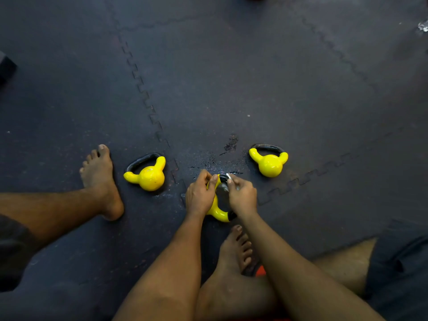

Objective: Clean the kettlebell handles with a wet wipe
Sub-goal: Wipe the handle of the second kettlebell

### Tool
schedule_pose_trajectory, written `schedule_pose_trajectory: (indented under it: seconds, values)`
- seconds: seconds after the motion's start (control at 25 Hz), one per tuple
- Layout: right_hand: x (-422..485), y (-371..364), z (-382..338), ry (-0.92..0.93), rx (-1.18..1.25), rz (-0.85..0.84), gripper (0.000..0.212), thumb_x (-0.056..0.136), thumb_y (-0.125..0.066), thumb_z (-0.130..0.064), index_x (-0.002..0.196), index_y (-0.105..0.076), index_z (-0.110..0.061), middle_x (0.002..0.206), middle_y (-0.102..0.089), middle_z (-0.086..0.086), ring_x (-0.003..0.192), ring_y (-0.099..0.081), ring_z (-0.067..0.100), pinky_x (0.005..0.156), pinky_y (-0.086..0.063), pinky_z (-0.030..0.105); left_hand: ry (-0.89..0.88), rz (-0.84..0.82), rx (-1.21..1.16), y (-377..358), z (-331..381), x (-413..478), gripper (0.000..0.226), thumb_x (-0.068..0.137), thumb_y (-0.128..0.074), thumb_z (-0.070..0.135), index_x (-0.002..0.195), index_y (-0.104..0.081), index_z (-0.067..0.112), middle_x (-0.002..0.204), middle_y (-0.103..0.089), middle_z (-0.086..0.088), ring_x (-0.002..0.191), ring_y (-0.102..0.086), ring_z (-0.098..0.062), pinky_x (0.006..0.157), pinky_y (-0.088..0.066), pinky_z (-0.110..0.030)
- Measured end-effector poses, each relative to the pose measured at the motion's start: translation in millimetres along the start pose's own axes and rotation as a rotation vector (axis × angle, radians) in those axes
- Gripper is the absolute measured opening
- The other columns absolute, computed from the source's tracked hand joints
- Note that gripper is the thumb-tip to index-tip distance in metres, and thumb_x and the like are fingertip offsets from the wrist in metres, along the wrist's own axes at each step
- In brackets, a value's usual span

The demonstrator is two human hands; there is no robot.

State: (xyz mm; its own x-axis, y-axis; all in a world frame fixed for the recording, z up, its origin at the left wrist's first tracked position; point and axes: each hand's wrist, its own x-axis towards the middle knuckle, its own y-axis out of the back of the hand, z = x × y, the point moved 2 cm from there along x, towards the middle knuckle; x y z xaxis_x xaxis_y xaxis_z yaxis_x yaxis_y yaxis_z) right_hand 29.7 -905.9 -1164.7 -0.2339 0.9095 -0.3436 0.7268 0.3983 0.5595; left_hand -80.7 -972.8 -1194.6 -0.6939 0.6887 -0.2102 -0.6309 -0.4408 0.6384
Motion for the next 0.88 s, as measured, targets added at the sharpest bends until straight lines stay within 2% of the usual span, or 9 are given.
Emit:
schedule_pose_trajectory:
  seconds: [0.12, 0.16, 0.24, 0.36, 0.44, 0.52, 0.6, 0.72, 0.88]
  values:
    - [-29.9, -1.1, 10.9, 0.159, 0.031, 0.094, 0.035, 0.092, -0.06, -0.012, 0.126, -0.065, -0.013, 0.125, -0.066, 0.008, 0.118, -0.061, 0.018, 0.098, -0.043, 0.017, 0.022, -0.012, 0.029, -2.4, 2.9, 1.7, 0.034, 0.094, -0.042, 0.057, 0.091, -0.049, 0.023, 0.095, -0.071, -0.002, 0.093, -0.063, -0.033, 0.073, -0.05, -0.043]
    - [-33.5, -1.9, 15.5, 0.202, 0.017, 0.086, 0.036, 0.092, -0.06, -0.012, 0.128, -0.064, -0.013, 0.132, -0.061, 0.007, 0.127, -0.055, 0.014, 0.102, -0.037, 0.012, 0.024, -0.016, 0.038, -3.0, 5.1, 1.4, 0.034, 0.094, -0.042, 0.056, 0.091, -0.049, 0.023, 0.094, -0.071, -0.003, 0.092, -0.062, -0.033, 0.073, -0.05, -0.042]
    - [-32.1, -2.9, 20.7, 0.256, -0.081, 0.06, 0.037, 0.094, -0.058, -0.014, 0.131, -0.062, -0.015, 0.14, -0.054, 0.004, 0.133, -0.048, 0.012, 0.106, -0.031, 0.011, 0.019, -0.024, 0.048, -4.1, 6.5, 0.9, 0.033, 0.095, -0.042, 0.055, 0.09, -0.048, 0.023, 0.088, -0.069, -0.005, 0.089, -0.062, -0.034, 0.07, -0.049, -0.042]
    - [-11.2, 0.0, 9.1, 0.282, -0.188, -0.015, 0.038, 0.095, -0.057, -0.02, 0.132, -0.061, -0.018, 0.141, -0.054, 0.004, 0.129, -0.052, 0.015, 0.103, -0.038, 0.02, 0.015, -0.013, 0.04, -3.9, 3.3, 0.5, 0.033, 0.095, -0.042, 0.054, 0.09, -0.046, 0.022, 0.083, -0.067, -0.007, 0.086, -0.061, -0.035, 0.068, -0.048, -0.042]
    - [7.2, 5.4, -1.8, 0.279, -0.224, -0.098, 0.034, 0.095, -0.059, -0.024, 0.128, -0.064, -0.018, 0.131, -0.062, 0.005, 0.122, -0.058, 0.018, 0.098, -0.043, 0.025, 0.023, -0.006, 0.023, -2.4, 0.8, 0.9, 0.032, 0.095, -0.042, 0.054, 0.091, -0.048, 0.023, 0.086, -0.068, -0.007, 0.089, -0.061, -0.035, 0.069, -0.048, -0.043]
    - [15.6, 12.9, -5.1, 0.236, -0.168, -0.154, 0.032, 0.093, -0.062, -0.026, 0.124, -0.067, -0.018, 0.124, -0.066, 0.005, 0.119, -0.059, 0.016, 0.096, -0.045, 0.025, 0.034, 0.001, 0.009, -1.8, 1.6, 0.5, 0.031, 0.095, -0.043, 0.052, 0.093, -0.051, 0.022, 0.091, -0.069, -0.007, 0.092, -0.061, -0.035, 0.07, -0.045, -0.042]
    - [9.8, 19.3, 0.5, 0.199, -0.124, -0.121, 0.03, 0.092, -0.063, -0.029, 0.121, -0.069, -0.022, 0.117, -0.069, 0.005, 0.113, -0.062, 0.013, 0.091, -0.048, 0.027, 0.04, 0.013, 0.008, -1.9, 4.6, -0.3, 0.032, 0.095, -0.044, 0.053, 0.093, -0.051, 0.022, 0.093, -0.07, -0.006, 0.094, -0.061, -0.035, 0.07, -0.044, -0.041]
    - [-13.1, 23.7, 19.0, 0.169, -0.086, -0.02, 0.028, 0.092, -0.063, -0.028, 0.119, -0.069, -0.027, 0.096, -0.073, 0.01, 0.087, -0.066, 0.007, 0.073, -0.049, 0.033, 0.04, 0.013, 0.03, -3.6, 7.2, 0.3, 0.033, 0.095, -0.044, 0.054, 0.091, -0.05, 0.022, 0.095, -0.069, -0.006, 0.093, -0.061, -0.035, 0.071, -0.046, -0.042]
    - [-19.8, 25.2, 26.2, 0.117, -0.086, 0.01, 0.028, 0.092, -0.063, -0.026, 0.118, -0.07, -0.021, 0.105, -0.072, 0.012, 0.098, -0.068, 0.021, 0.077, -0.047, 0.033, 0.0, -0.006, 0.049, -4.2, 6.8, -1.7, 0.033, 0.095, -0.042, 0.055, 0.089, -0.047, 0.023, 0.089, -0.069, -0.005, 0.088, -0.062, -0.034, 0.07, -0.049, -0.044]
